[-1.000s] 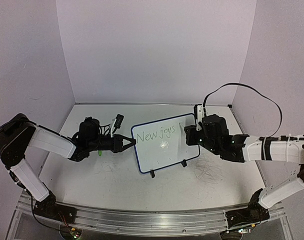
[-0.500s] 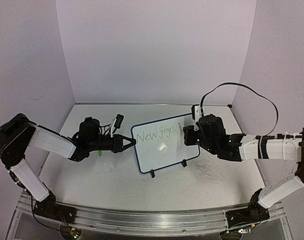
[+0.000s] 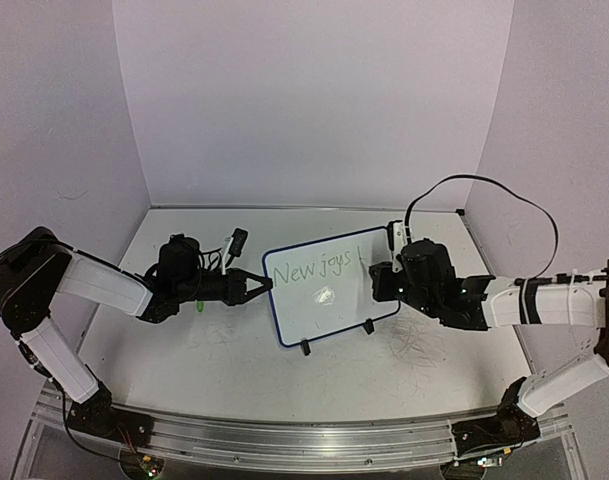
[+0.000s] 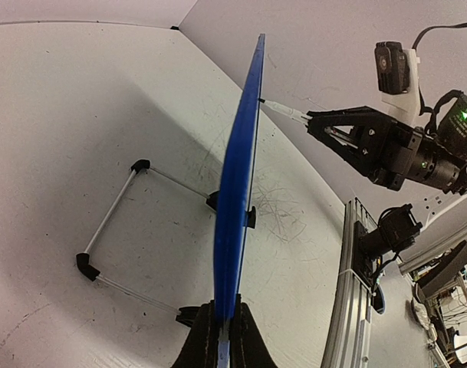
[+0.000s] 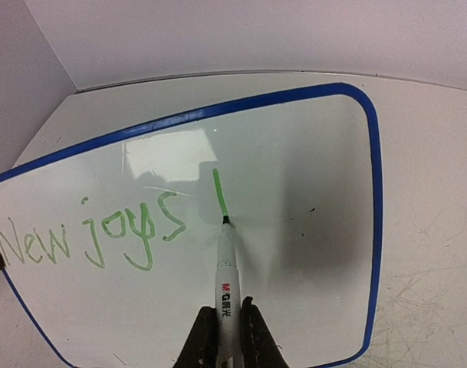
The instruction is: Write a sentence on the whiteboard
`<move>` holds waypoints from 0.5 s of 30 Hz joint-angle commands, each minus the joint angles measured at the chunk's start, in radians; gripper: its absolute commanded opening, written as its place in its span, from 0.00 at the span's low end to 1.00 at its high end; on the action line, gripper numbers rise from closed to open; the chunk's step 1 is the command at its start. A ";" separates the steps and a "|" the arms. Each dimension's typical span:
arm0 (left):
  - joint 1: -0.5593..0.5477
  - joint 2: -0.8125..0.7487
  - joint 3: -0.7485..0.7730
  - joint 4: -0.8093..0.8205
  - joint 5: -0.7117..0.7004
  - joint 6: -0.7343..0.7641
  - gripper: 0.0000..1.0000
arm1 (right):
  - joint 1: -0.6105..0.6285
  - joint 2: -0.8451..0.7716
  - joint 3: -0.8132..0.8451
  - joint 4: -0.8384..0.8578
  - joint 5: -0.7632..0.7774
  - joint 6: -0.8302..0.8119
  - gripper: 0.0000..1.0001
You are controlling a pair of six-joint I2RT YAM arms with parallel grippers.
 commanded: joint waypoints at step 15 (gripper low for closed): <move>0.000 -0.030 0.030 -0.015 0.008 0.009 0.00 | -0.005 -0.091 -0.016 0.065 -0.026 -0.053 0.00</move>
